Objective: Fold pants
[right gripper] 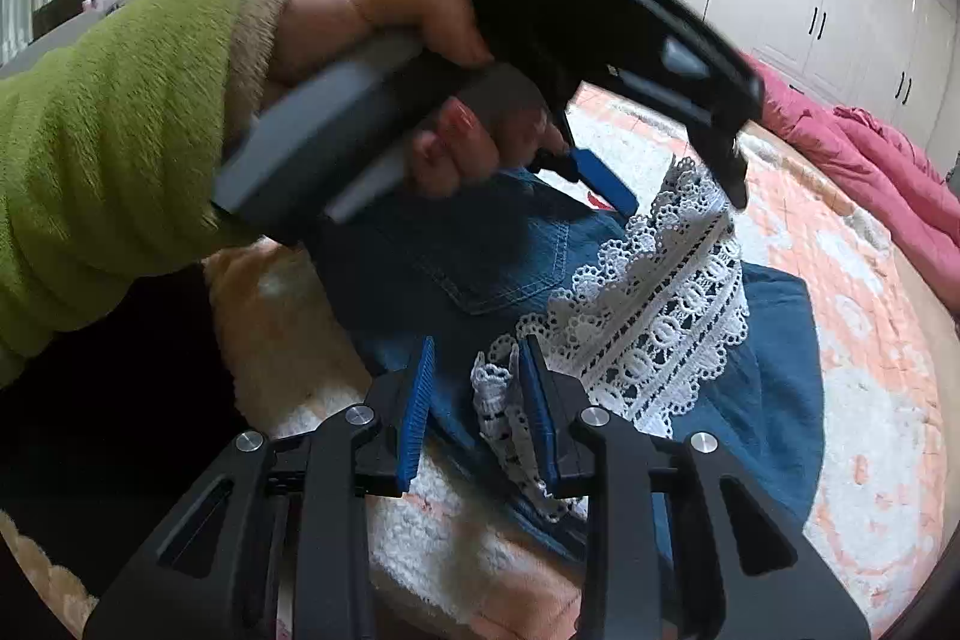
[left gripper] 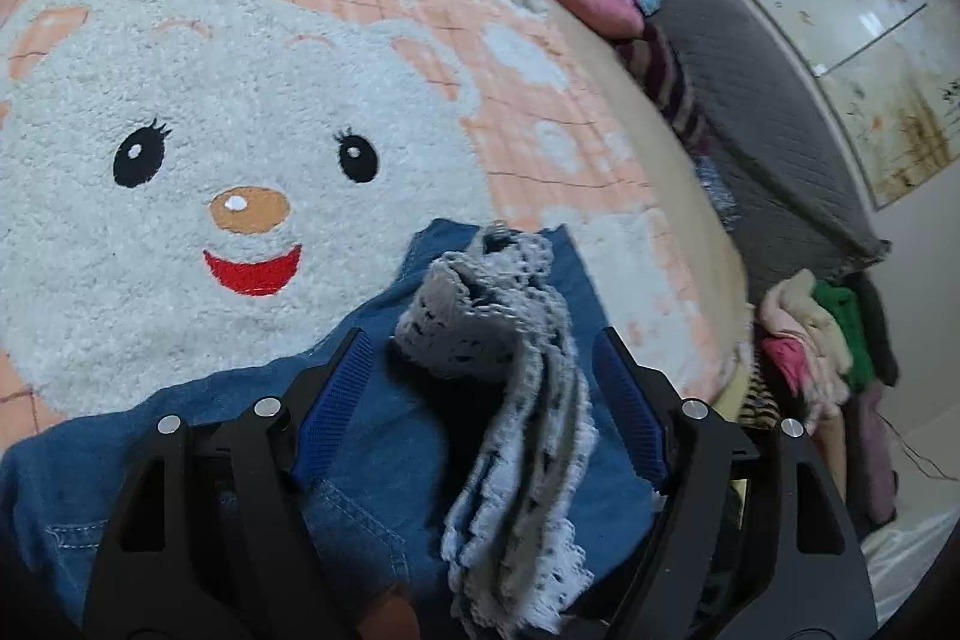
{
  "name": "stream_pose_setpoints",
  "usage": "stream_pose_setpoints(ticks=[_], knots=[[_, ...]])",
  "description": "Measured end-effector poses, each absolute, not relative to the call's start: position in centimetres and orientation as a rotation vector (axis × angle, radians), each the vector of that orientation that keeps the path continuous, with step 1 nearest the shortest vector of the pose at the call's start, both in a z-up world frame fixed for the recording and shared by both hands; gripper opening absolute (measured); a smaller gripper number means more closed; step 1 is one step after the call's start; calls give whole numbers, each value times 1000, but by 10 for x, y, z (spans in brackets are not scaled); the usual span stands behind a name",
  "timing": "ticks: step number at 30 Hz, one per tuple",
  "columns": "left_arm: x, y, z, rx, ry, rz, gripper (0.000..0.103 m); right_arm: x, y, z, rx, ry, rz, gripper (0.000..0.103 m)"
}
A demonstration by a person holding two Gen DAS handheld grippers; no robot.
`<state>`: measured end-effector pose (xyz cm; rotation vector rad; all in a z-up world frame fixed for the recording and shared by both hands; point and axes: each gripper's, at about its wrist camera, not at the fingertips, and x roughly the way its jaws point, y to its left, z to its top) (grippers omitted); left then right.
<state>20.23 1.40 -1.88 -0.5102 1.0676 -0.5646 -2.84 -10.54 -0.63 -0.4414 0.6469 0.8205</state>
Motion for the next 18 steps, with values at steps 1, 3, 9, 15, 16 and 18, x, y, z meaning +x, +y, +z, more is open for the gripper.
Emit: stream_pose_setpoints(ticks=[1, 3, 9, 15, 16, 18], knots=[[204, 12, -21, -519, 1071, -569, 56, -28, -109, -5, -433, 648, 819, 29], [205, 8, -24, -530, 1069, -580, 49, -28, -120, 1, -389, 651, 806, 38], [204, 4, -10, -515, 972, -660, 19, -5, -167, 15, -217, 666, 701, 50], [203, 21, -2, -494, 898, -657, 19, 14, -175, -6, -136, 791, 681, 58], [207, 24, -12, -513, 943, -619, 21, 16, -170, -12, -157, 817, 676, 59], [212, 28, -26, -510, 1012, -544, 31, 16, -161, -23, -213, 864, 657, 59]])
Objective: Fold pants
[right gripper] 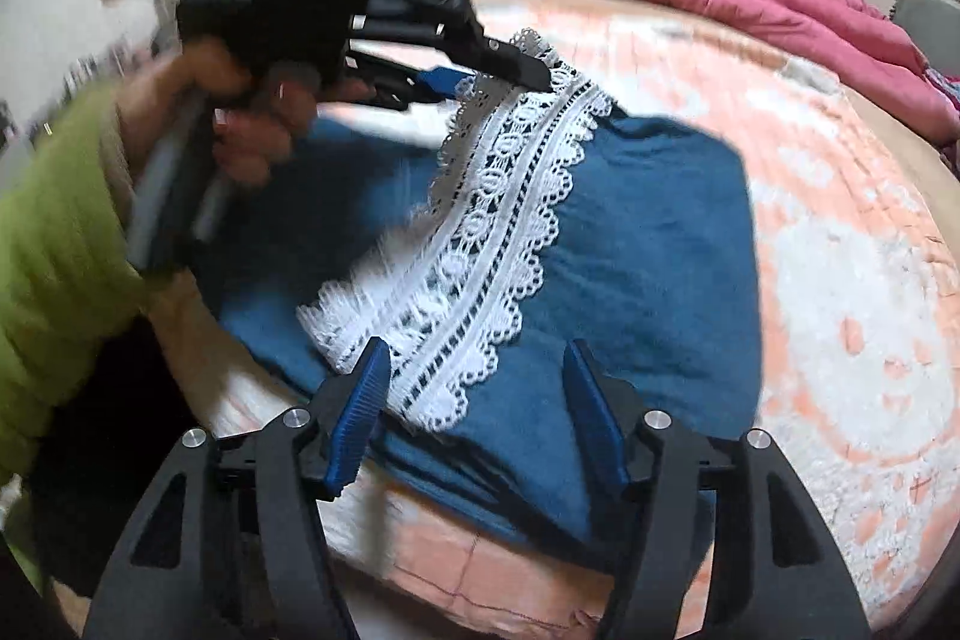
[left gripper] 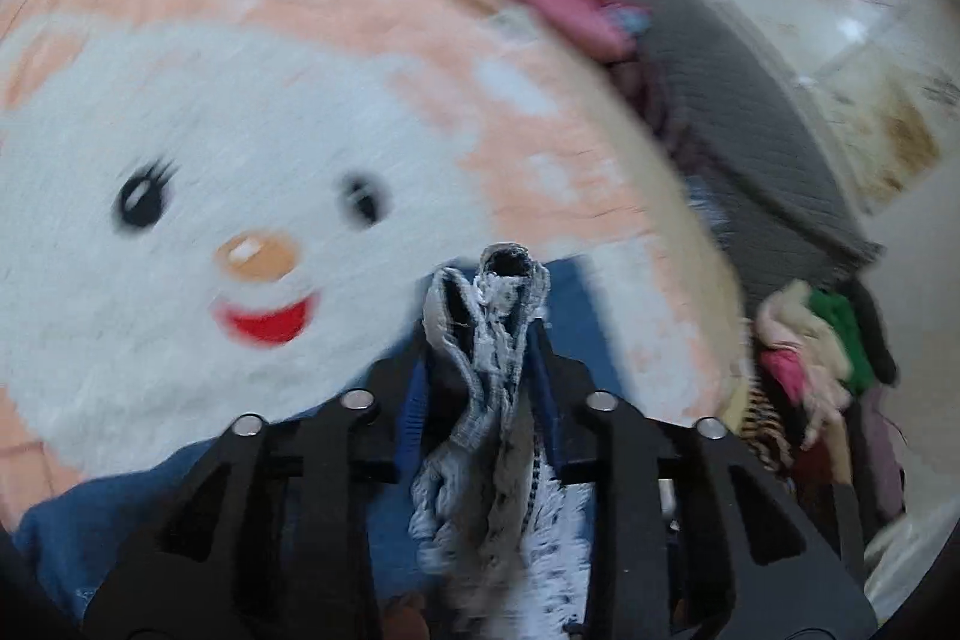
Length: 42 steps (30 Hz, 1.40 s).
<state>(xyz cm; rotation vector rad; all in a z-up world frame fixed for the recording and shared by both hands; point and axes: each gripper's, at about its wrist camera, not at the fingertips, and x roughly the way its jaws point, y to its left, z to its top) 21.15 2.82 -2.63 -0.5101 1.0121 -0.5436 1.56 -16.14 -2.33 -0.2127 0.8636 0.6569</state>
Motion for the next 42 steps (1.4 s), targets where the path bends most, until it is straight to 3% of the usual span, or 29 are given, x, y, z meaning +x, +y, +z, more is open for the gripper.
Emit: stream_pose_setpoints(ticks=[3, 6, 11, 17, 20, 22, 24, 26, 32, 35, 42], knots=[[213, 38, -28, -529, 1013, -487, 51, 15, -161, -21, -209, 857, 664, 60], [205, 45, -15, -534, 968, -467, 57, 8, -164, -13, -187, 808, 697, 60], [198, 36, -4, -499, 955, -476, 59, -17, -143, -3, -298, 700, 774, 59], [203, 25, -18, -439, 1009, -424, 59, -12, -109, -19, -413, 745, 707, 51], [207, 24, -26, -439, 1035, -427, 45, -12, -94, -28, -489, 742, 665, 50], [208, 22, -31, -436, 1049, -429, 31, -11, -91, -31, -491, 739, 649, 36], [208, 20, -31, -421, 1049, -432, 28, -5, -95, -28, -448, 751, 660, 18], [207, 19, -29, -415, 1043, -440, 23, 2, -105, -24, -371, 780, 691, 15], [206, 21, -27, -409, 1045, -435, 19, 3, -138, 1, -175, 755, 832, 15], [208, 23, -33, -407, 1068, -413, 18, 2, -123, -17, -226, 823, 826, 15], [207, 24, -37, -386, 1077, -386, 19, -8, -93, -29, -357, 823, 806, 27]])
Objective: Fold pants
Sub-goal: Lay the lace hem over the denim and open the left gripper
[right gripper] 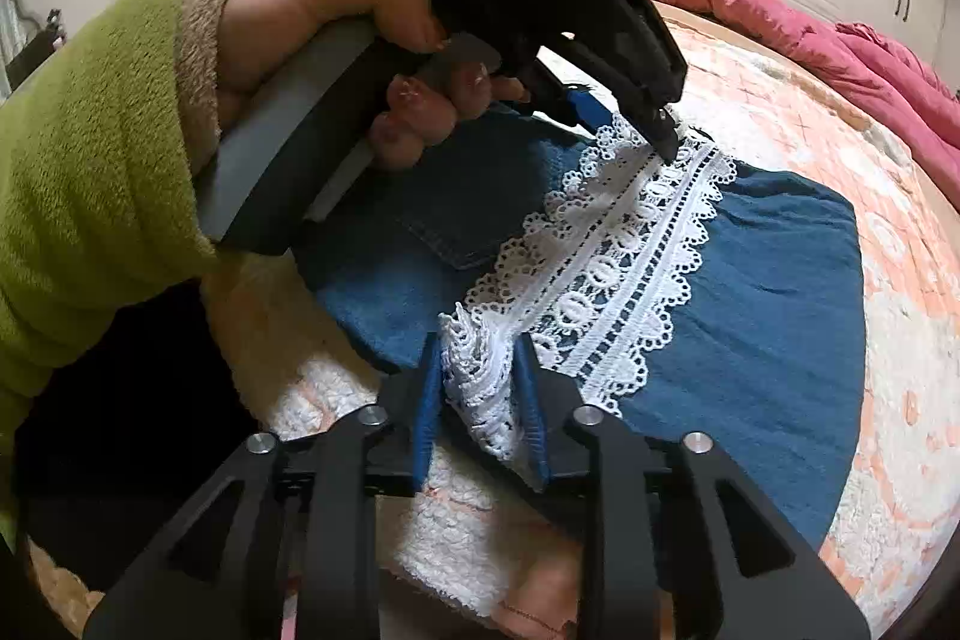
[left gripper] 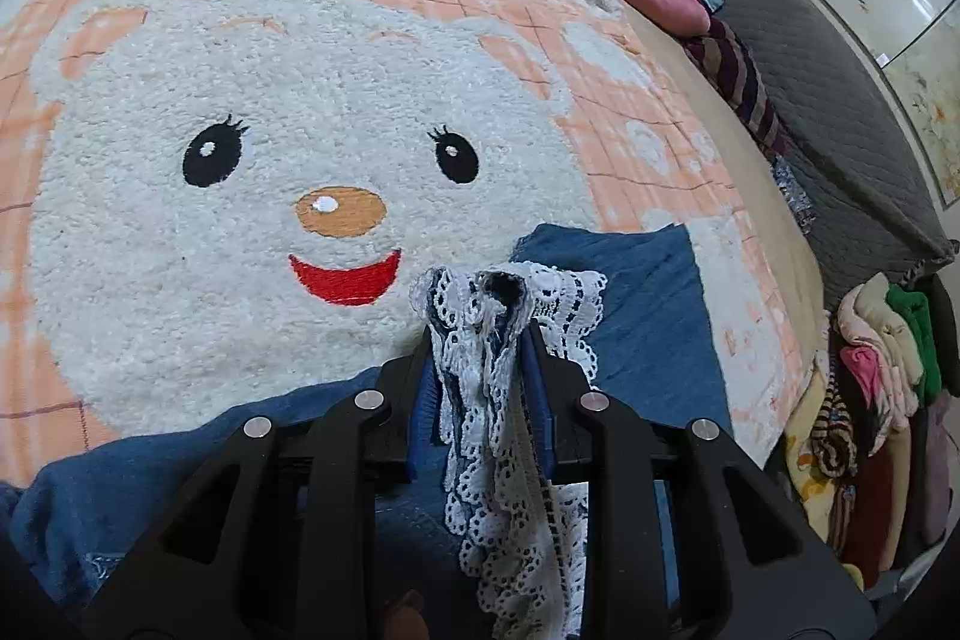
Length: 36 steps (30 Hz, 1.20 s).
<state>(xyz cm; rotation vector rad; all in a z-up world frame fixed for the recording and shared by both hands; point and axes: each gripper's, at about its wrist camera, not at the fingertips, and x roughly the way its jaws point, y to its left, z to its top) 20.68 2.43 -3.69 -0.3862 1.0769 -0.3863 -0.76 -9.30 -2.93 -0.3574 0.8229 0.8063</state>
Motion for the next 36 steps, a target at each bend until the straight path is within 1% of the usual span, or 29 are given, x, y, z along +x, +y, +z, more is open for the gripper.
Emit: stream_pose_setpoints(ticks=[1, 3, 5, 6, 9, 11, 15, 17, 21, 23, 24, 25, 26, 29, 32, 33, 34, 35, 36], knots=[[206, 24, -37, -373, 1077, -379, 19, -9, -94, -29, -353, 823, 811, 28], [205, 24, -36, -355, 1075, -368, 19, -7, -101, -24, -324, 826, 834, 38], [204, 24, -35, -346, 1068, -364, 19, -8, -116, -13, -233, 825, 879, 42], [203, 25, -33, -341, 1060, -364, 21, -8, -126, -5, -181, 794, 894, 44], [199, 30, -22, -321, 1021, -341, 27, 6, -163, 9, -84, 724, 853, 45], [193, 35, -7, -297, 964, -312, 27, 14, -182, 10, -55, 709, 768, 45], [178, 26, 17, -255, 870, -347, 29, 30, -200, -2, -76, 760, 606, 46], [172, 12, 21, -211, 858, -387, 29, 33, -205, -12, -98, 793, 568, 46], [170, -22, 5, -106, 912, -435, 31, 40, -197, -31, -133, 873, 521, 49], [171, -32, -8, -59, 953, -422, 35, 44, -196, -43, -137, 926, 506, 50], [173, -35, -15, -38, 977, -417, 40, 44, -196, -46, -140, 934, 505, 50], [174, -36, -22, -17, 999, -414, 41, 45, -196, -47, -145, 936, 504, 51], [175, -38, -29, 9, 1012, -406, 41, 44, -193, -48, -145, 937, 507, 53], [175, -38, -31, 11, 1012, -403, 41, 41, -190, -48, -154, 943, 503, 55], [171, -36, -28, 0, 995, -405, 44, 44, -187, -49, -156, 942, 504, 60], [169, -35, -25, -3, 984, -407, 47, 43, -187, -48, -154, 942, 507, 63], [168, -36, -24, -3, 977, -406, 55, 43, -187, -48, -148, 942, 513, 65], [166, -36, -20, 2, 965, -398, 60, 38, -186, -42, -144, 940, 517, 68], [163, -35, -17, 6, 951, -388, 64, 38, -186, -41, -136, 939, 523, 69]])
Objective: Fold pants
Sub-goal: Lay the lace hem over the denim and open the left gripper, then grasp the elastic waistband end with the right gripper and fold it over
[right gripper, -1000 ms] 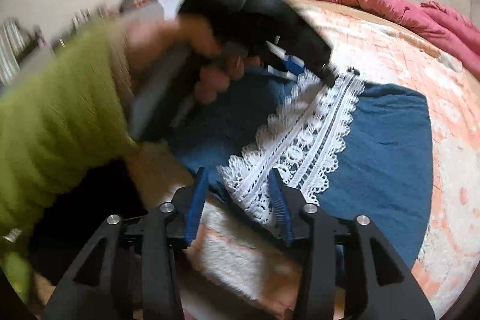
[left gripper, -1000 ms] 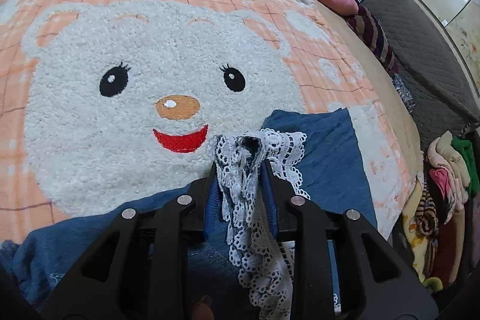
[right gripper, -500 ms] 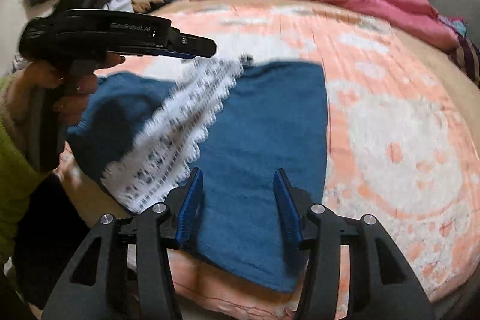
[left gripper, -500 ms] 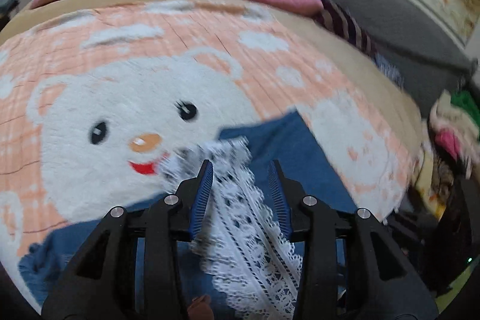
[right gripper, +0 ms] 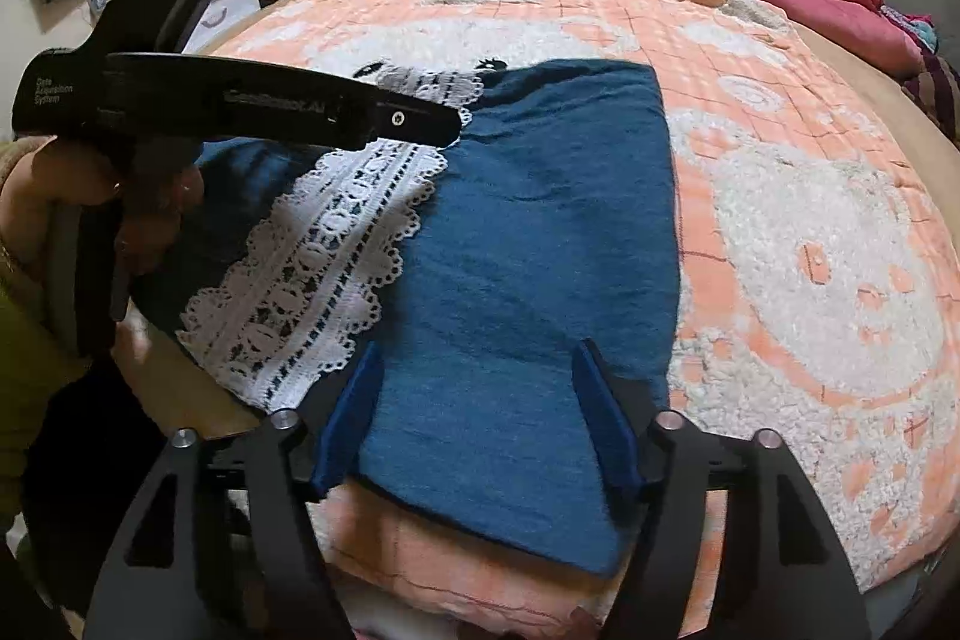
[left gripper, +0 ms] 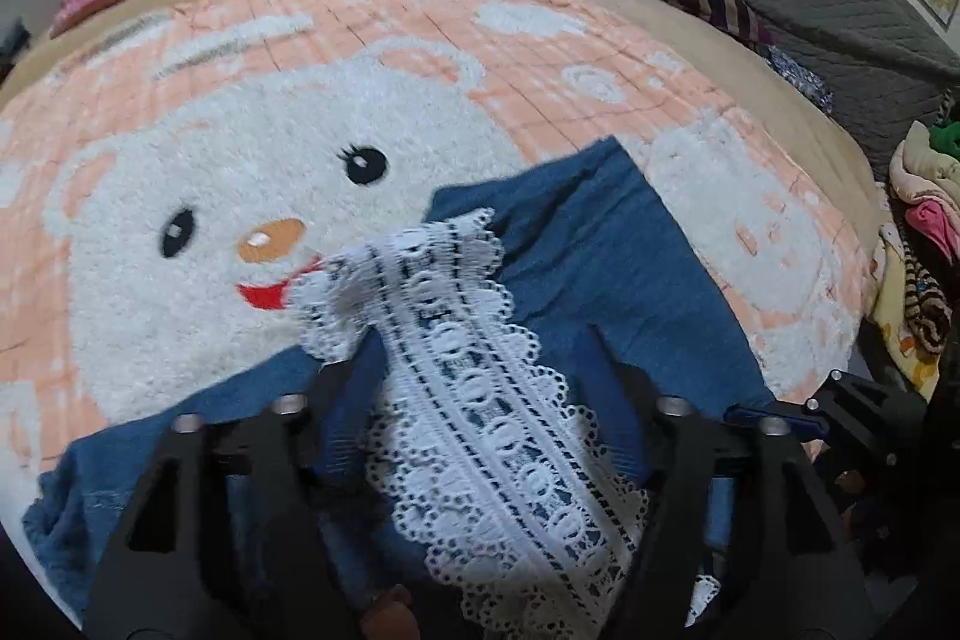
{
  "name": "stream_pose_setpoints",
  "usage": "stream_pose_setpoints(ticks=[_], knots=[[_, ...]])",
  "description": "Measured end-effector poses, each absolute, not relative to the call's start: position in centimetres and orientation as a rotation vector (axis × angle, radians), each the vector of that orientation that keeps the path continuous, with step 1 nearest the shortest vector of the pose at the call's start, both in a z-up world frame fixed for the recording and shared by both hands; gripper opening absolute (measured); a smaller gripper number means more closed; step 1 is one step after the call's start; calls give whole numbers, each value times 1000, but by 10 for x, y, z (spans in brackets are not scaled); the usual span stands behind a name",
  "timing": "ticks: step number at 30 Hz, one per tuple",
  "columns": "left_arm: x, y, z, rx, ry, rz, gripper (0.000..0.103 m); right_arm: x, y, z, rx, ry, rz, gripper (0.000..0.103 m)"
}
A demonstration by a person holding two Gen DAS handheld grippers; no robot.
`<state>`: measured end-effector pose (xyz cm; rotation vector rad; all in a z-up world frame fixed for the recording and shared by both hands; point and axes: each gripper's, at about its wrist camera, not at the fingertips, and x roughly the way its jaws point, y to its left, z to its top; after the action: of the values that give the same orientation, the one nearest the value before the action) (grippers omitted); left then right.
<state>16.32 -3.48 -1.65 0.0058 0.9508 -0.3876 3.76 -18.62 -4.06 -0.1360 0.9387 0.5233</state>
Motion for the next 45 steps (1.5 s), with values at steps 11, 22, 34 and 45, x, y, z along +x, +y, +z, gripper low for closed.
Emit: stream_pose_setpoints(ticks=[11, 22, 34, 45], knots=[[140, -20, 9, -13, 869, -332, 76, 32, -199, -21, -36, 892, 555, 84], [104, 13, 28, -39, 800, -208, 92, 25, -190, -10, -66, 834, 555, 87], [59, 46, 32, -149, 771, -117, 93, 21, -180, 8, -14, 754, 573, 96], [21, 92, 20, -269, 785, -17, 93, 32, -167, 9, -26, 774, 557, 97]])
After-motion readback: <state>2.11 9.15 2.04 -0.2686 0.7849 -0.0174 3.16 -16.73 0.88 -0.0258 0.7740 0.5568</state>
